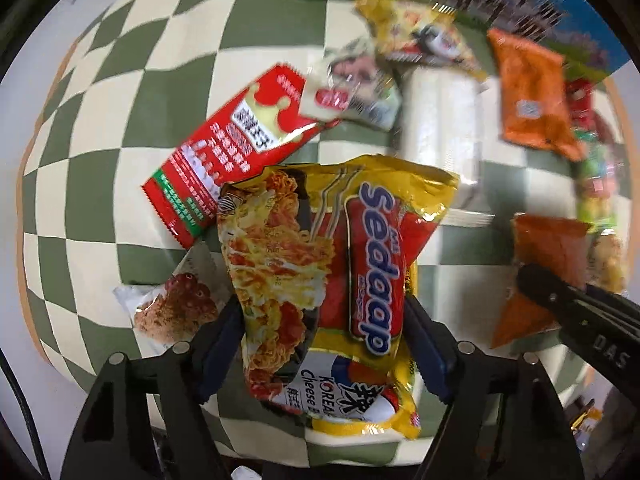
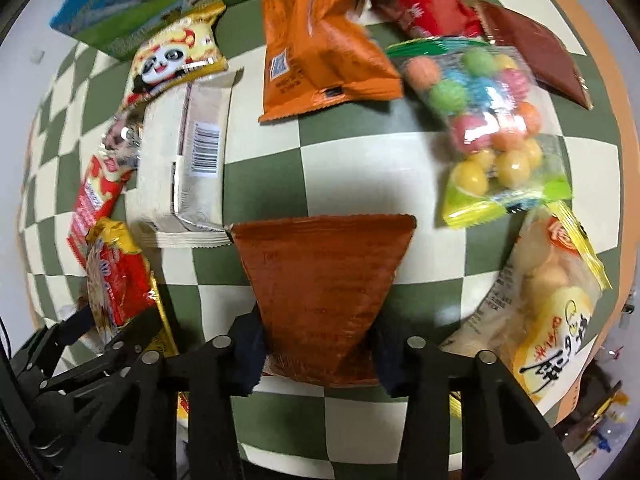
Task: Organize snacks
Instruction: 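Grasp the yellow Sedaap noodle pack with left tool while right tool grasps orange chip bag, then carry both held packets up and over the cardboard box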
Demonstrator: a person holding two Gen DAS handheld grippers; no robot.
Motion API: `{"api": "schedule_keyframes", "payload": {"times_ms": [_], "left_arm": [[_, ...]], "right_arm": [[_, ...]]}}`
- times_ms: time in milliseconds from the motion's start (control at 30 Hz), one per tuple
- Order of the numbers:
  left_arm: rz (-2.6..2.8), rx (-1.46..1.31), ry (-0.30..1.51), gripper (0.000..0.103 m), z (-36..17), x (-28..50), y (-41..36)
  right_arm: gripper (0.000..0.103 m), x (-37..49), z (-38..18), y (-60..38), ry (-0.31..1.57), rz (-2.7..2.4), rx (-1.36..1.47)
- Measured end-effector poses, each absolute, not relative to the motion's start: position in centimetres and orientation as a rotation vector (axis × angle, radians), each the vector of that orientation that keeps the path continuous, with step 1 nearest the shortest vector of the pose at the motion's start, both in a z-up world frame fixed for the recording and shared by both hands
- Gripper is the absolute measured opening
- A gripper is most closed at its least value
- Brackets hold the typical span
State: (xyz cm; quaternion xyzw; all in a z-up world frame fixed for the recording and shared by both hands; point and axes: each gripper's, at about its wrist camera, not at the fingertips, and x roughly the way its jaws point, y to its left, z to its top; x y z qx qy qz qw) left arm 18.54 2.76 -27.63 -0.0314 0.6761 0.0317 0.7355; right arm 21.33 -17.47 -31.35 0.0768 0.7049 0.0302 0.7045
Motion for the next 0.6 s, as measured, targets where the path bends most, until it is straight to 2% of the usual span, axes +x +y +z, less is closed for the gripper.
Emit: {"api": "schedule_keyframes", "payload": {"times_ms": [200, 433, 600], "left_arm": [[0.048, -0.096, 1.404, 0.071, -22.3, 17.6, 2.4], [-0.012, -0.111, 1.315, 0.068, -16.6, 20.4, 0.9], [-0.023, -0.056, 1.296, 0.069, -17.3, 23.5, -0.6]], "right_arm": [[0.044, 20.2, -27.5, -19.8, 1.531, 0.168, 0.240], [0.044, 21.0, -20.3, -22.1, 1.433, 0.285, 0.303], [0.044, 22.7, -16.4, -22.5, 1.364, 0.317, 0.286]]}}
